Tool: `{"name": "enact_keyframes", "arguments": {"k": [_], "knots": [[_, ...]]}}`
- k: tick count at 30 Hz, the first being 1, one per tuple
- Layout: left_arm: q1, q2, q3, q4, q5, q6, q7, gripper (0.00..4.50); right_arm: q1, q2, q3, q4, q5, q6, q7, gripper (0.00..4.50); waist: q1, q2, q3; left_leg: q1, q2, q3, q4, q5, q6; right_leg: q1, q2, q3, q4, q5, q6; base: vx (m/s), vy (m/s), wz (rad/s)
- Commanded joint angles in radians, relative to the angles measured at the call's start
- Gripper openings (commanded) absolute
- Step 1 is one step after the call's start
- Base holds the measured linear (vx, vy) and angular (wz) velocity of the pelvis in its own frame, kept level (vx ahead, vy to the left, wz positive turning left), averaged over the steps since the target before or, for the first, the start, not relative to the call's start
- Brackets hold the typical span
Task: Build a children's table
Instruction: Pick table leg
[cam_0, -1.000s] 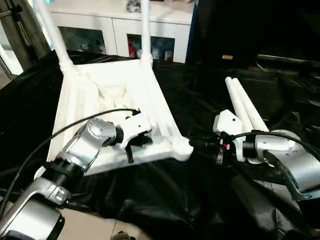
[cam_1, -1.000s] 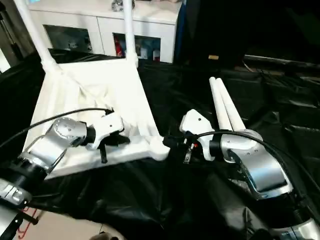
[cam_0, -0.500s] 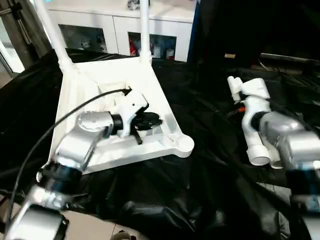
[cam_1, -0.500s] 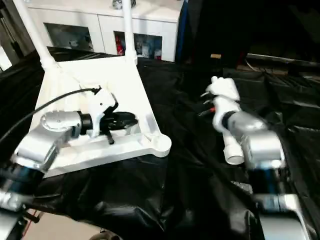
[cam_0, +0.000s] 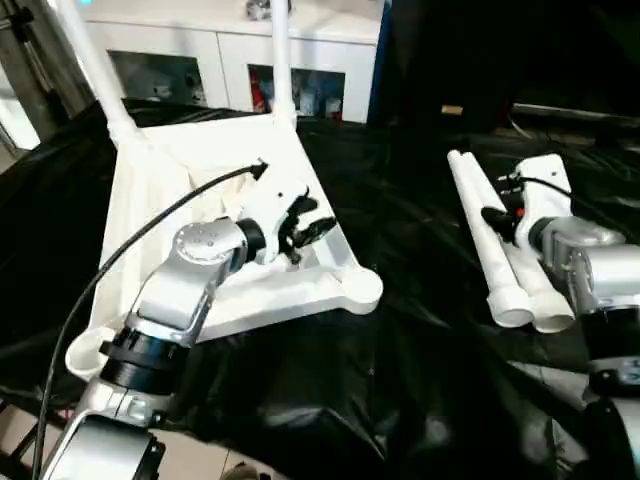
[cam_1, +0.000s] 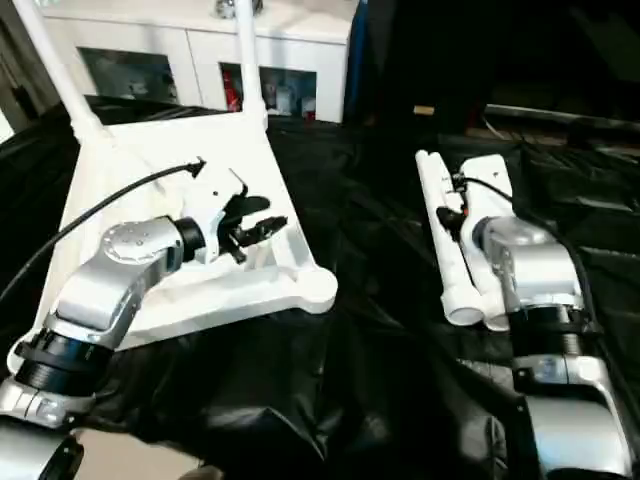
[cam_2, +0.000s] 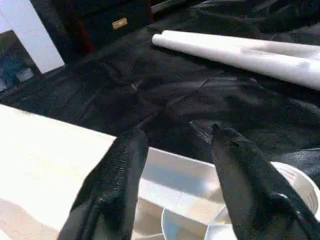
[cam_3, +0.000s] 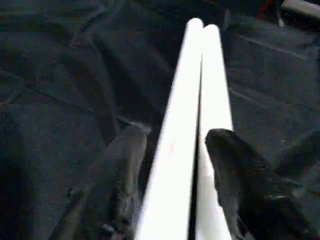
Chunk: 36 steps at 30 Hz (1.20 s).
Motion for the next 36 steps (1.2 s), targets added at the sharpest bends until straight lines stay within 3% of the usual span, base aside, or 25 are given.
{"name": "enact_keyframes", "arguments": {"k": [1,3,6,10,12,18,36], "knots": [[-0.024,0.007,-0.007,-0.008,-0.022,0.077,-0.034,2.80,-0.031,-0.008,0.001,0.030,-0.023,-0.002,-0.027,2.63,-0.002,-0.005,-0.075,0.012,0.026,-0.007,-0.060,-0.201,0.003,0.053,-0.060,0.049,-0.079,-0.251,-0.177,0.000,0.000,0.00],[-0.028,0.016,-0.012,-0.016,-0.038,0.089,-0.066,2.95,-0.037,-0.010,0.008,0.038,-0.035,-0.001,-0.038,2.78,-0.003,-0.007,-0.074,0.011,0.024,-0.007,-0.059,-0.204,0.003,0.054,-0.061,0.049,-0.080,-0.261,-0.180,0.000,0.000,0.00],[-0.031,0.038,-0.032,-0.018,-0.048,0.056,-0.124,3.24,-0.063,0.000,-0.016,0.068,-0.011,0.073,-0.045,3.07,-0.004,-0.009,-0.073,0.012,0.025,-0.008,-0.061,-0.211,0.006,0.051,-0.060,0.049,-0.081,-0.284,-0.178,0.000,0.000,0.00],[-0.023,0.070,-0.061,-0.045,-0.081,0.044,-0.236,3.65,-0.099,-0.008,0.009,0.100,-0.009,0.151,-0.007,3.46,-0.006,-0.004,-0.075,0.012,0.026,-0.009,-0.060,-0.205,0.004,0.053,-0.061,0.050,-0.077,-0.256,-0.190,0.000,0.000,0.00],[-0.023,0.079,-0.074,-0.050,-0.071,0.038,-0.250,3.78,-0.115,-0.013,0.031,0.116,-0.011,0.206,0.020,3.58,-0.005,0.000,-0.074,0.013,0.028,-0.010,-0.061,-0.211,0.001,0.054,-0.061,0.050,-0.075,-0.248,-0.196,0.000,0.000,0.00],[-0.016,0.107,-0.106,-0.080,-0.081,0.045,-0.313,3.90,-0.124,-0.010,0.037,0.144,0.002,0.296,0.058,3.71,-0.003,-0.003,-0.073,0.013,0.027,-0.008,-0.061,-0.209,-0.007,0.055,-0.062,0.051,-0.078,-0.259,-0.189,0.000,0.000,0.00],[-0.003,0.141,-0.140,-0.099,-0.074,0.033,-0.367,3.90,-0.108,-0.007,0.022,0.182,0.015,0.344,0.066,3.71,-0.002,0.004,-0.074,0.013,0.028,-0.009,-0.061,-0.216,-0.024,0.056,-0.062,0.051,-0.075,-0.247,-0.197,0.000,0.000,0.00]]}}
